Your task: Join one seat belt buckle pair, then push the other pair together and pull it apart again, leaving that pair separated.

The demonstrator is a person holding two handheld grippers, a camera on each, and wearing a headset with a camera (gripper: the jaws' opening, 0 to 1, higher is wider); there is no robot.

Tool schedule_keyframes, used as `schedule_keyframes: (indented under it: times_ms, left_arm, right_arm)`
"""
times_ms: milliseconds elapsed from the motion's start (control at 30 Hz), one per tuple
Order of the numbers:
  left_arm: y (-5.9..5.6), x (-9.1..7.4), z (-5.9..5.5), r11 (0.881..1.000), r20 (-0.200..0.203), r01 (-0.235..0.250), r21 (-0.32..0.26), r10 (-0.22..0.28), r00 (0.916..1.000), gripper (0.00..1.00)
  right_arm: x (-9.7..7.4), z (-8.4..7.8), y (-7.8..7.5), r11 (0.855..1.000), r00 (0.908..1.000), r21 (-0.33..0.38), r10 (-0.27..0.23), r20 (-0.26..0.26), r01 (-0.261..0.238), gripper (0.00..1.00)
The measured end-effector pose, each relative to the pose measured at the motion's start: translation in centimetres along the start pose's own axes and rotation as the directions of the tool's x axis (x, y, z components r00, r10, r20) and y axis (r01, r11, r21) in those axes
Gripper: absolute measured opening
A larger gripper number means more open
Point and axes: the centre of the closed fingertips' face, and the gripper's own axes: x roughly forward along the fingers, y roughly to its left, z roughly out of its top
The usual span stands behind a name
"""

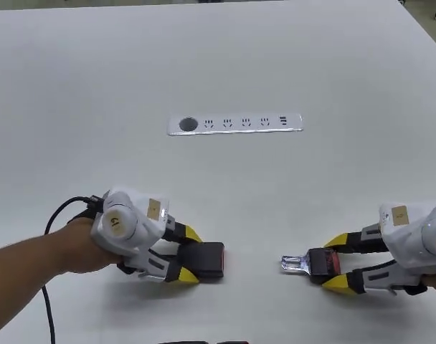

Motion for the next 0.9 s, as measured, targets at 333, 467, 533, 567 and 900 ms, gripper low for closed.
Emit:
schedule_keyframes:
  times_ms: [333, 467, 533, 567, 900]
  left_arm:
    - [0.1, -0.2, 0.0, 1.000, -0.014, -0.007, -0.002, 0.007, 0.9999, 0.34]
    - [0.2, -0.4, -0.2, 1.000, -0.014, -0.007, 0.000, 0.007, 0.9999, 0.34]
    - [0.1, -0.4, -0.2, 1.000, -0.016, -0.006, 0.001, 0.006, 0.9998, 0.34]
    - [0.1, -0.5, -0.2, 1.000, -0.018, -0.005, 0.002, 0.005, 0.9998, 0.34]
    - [0.0, -0.7, -0.2, 1.000, -0.031, 0.002, 0.006, -0.002, 0.9995, 0.34]
  right_arm:
    - [2.0, 2.0, 0.5, 1.000, 0.9998, -0.012, 0.007, 0.017, -0.007, 0.32]
    - [2.8, 2.8, 0.6, 1.000, 0.9994, -0.008, 0.010, 0.035, -0.010, 0.32]
    - [3.1, 3.5, 0.7, 1.000, 0.9992, -0.016, 0.010, 0.038, -0.009, 0.32]
    - [3.2, 3.7, 0.7, 1.000, 0.9992, -0.022, 0.012, 0.038, -0.011, 0.32]
    - [5.5, 6.1, 1.2, 0.999, 0.9986, -0.040, 0.013, 0.051, -0.011, 0.32]
